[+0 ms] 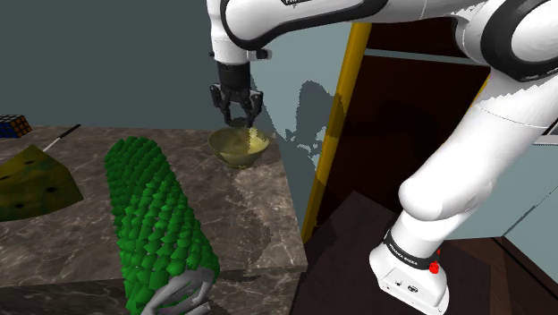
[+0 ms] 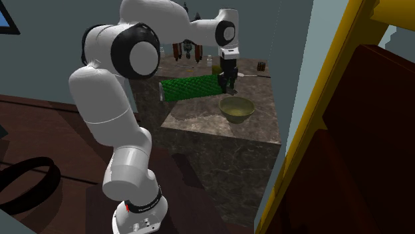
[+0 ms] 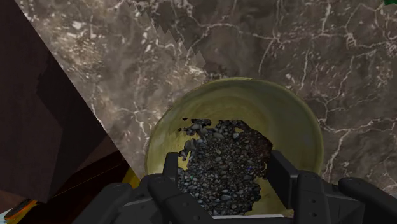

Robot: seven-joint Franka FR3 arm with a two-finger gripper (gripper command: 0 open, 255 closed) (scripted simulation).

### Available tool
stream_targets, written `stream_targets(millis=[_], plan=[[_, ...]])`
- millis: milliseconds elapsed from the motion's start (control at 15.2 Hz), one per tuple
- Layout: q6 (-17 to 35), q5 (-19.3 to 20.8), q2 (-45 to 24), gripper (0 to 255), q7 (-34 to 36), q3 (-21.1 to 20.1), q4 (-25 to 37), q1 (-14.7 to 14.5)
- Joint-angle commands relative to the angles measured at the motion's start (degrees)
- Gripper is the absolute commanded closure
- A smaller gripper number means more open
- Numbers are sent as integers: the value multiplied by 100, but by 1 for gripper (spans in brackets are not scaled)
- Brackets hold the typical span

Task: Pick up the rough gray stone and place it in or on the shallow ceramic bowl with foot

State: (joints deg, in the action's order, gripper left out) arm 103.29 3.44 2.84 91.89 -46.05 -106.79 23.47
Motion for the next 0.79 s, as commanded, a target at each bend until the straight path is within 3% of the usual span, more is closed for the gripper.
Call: stream_targets(millis=[0,132,726], plan=[[-85,289,-380,255,3,13,348,53],[-184,578,-778,255,49,27,718,37],[479,675,-871,255,165,55,111,26]])
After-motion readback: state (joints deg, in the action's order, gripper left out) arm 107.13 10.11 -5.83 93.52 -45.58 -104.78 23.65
